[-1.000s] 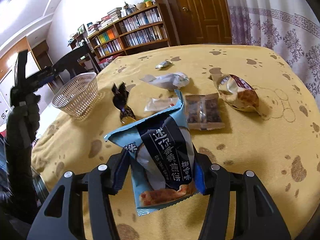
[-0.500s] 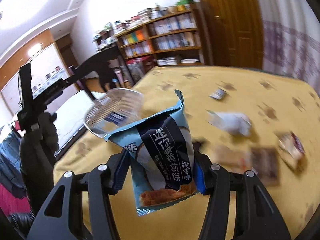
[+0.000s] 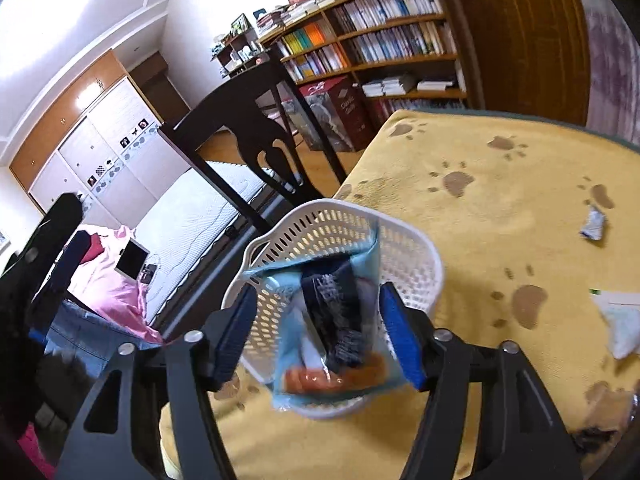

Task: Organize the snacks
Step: 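Open the left gripper over the basket while the right drops the blue bag in, then grasp the brown two-bar snack pack with the right gripper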

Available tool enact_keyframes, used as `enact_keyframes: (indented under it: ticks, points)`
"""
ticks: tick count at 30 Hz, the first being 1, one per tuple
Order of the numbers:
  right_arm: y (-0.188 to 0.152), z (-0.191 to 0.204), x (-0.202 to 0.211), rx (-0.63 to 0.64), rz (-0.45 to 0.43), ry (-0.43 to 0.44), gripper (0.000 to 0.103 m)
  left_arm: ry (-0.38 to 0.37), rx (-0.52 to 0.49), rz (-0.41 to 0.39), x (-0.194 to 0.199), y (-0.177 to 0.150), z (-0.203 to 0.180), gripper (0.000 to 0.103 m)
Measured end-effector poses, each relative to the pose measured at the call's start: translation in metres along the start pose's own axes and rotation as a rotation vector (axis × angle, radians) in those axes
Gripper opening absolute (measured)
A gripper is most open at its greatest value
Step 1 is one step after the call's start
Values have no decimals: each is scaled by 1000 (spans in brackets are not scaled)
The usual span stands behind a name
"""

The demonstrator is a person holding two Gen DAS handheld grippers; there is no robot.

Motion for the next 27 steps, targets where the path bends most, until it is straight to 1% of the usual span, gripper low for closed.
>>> enact_keyframes:
  ticks: [1,2,6,10,17,22,27]
  points:
    - [1,-2,-3,-6,1,-2,69,-4,-2,3,-1,-1,-1,97]
    - [1,-3,-5,-12,0,-5,70,-7,-3,5,-1,-1,-2,97]
    - [-5,-12,-3,-12,-1,-20,70,-15,-4,7,0,-2,-6,97]
    - [-15,-23,5,-43,-6,-15,70,-26,-13,6,0,-2,-9,97]
    - [-43,-41,21,-94,-17,-13,70,-72,-23,12,0,-4,-21,97]
    - [-60,-44,35,-73,-46,-44,70,-93,-34,22,0,-9,-31,97]
    - [-68,-57,52,-68,-86,-94,70,-115,-58,31,-1,-13,-43,97]
Point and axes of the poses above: each gripper's, at about its wrist camera, not at the fingertips, and x roughly against the way its jaws point, z to its left, y to its top, the point moved 2 cm from there along -x, roughly the way its jaws point, and after that the axes turned 7 degrees about -y, right-handed, at the moved point
